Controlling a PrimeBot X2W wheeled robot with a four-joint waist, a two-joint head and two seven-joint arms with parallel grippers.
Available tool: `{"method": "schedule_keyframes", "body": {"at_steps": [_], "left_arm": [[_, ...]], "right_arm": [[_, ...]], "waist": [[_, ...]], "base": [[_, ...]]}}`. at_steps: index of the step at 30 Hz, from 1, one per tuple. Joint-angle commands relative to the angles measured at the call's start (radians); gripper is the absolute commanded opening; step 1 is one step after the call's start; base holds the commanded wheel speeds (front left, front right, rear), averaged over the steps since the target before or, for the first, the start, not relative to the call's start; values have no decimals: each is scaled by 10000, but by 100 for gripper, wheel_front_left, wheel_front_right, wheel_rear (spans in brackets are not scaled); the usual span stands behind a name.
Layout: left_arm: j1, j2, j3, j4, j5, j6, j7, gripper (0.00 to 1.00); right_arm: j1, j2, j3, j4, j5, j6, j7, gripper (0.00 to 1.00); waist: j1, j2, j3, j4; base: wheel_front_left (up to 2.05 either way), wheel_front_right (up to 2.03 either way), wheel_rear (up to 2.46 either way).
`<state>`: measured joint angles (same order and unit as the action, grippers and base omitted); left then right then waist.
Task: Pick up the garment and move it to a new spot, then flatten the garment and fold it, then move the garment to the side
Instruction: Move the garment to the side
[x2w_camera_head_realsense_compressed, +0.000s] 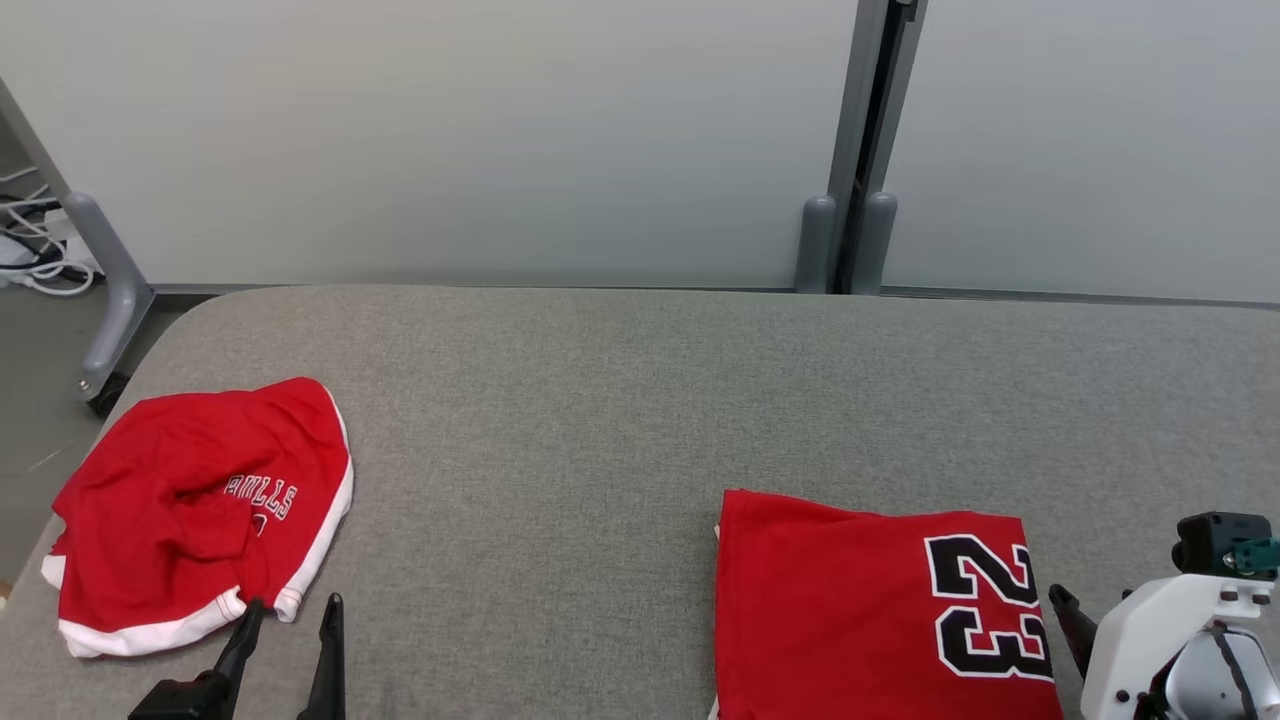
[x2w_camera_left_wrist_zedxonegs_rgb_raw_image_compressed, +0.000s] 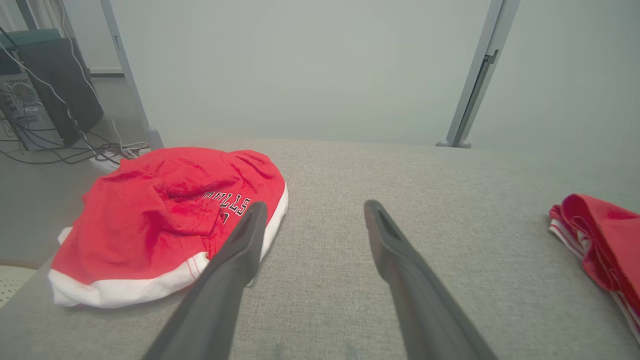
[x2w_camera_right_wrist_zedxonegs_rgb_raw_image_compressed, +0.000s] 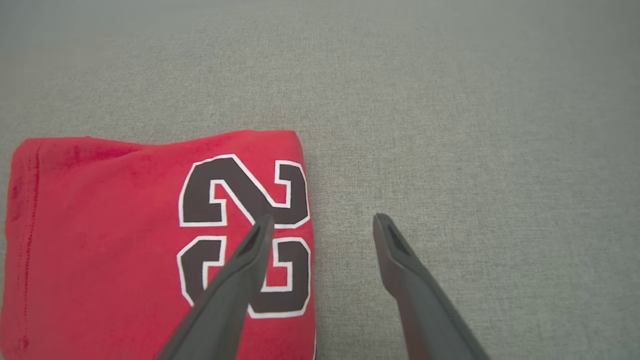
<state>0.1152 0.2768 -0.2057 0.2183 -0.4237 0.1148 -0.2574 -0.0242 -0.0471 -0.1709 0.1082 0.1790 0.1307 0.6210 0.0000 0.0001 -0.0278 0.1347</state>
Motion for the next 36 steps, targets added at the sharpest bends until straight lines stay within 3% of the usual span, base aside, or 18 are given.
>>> {"method": "schedule_keyframes", "body": {"at_steps": [1, 5, 15, 25, 27, 28, 36], "left_arm": [[-105, 62, 40, -30, -29, -64, -65, 100], [-261, 68, -4, -57, -3, -111, -66, 100], [-691, 157, -129, -95, 117, -204, -61, 100], [-852, 127, -209, -155, 83, -118, -25, 100], [-876, 126, -218, -191, 82, -92, -28, 100], [-890, 133, -217, -215, 83, -91, -27, 100], [-1001, 189, -90, -549, 48, 8, -49, 100]], "right_arm": [[-51, -66, -19, -50, 133, 2, 243, 100], [55, -64, -16, -80, 219, 2, 773, 100], [-314, -64, -370, 800, 39, 4, 589, 100], [-527, 6, -233, 1995, -156, 4, 811, 100], [-582, 20, -108, 2035, -127, 11, 765, 29], [-631, 25, -36, 2008, -197, 13, 696, 0], [-1445, -89, 576, 1559, -882, 1, 339, 0]], "waist": [[0, -1, 120, 130], [0, -1, 392, 424], [0, -1, 972, 1195], [0, -1, 1170, 1393], [0, -1, 1168, 1323], [0, -1, 1172, 1268], [0, -1, 1553, 277]], "base": [[0, 0, 0], [0, 0, 0], [0, 0, 0], [0, 0, 0], [0, 0, 0], [0, 0, 0], [0, 0, 0]]}}
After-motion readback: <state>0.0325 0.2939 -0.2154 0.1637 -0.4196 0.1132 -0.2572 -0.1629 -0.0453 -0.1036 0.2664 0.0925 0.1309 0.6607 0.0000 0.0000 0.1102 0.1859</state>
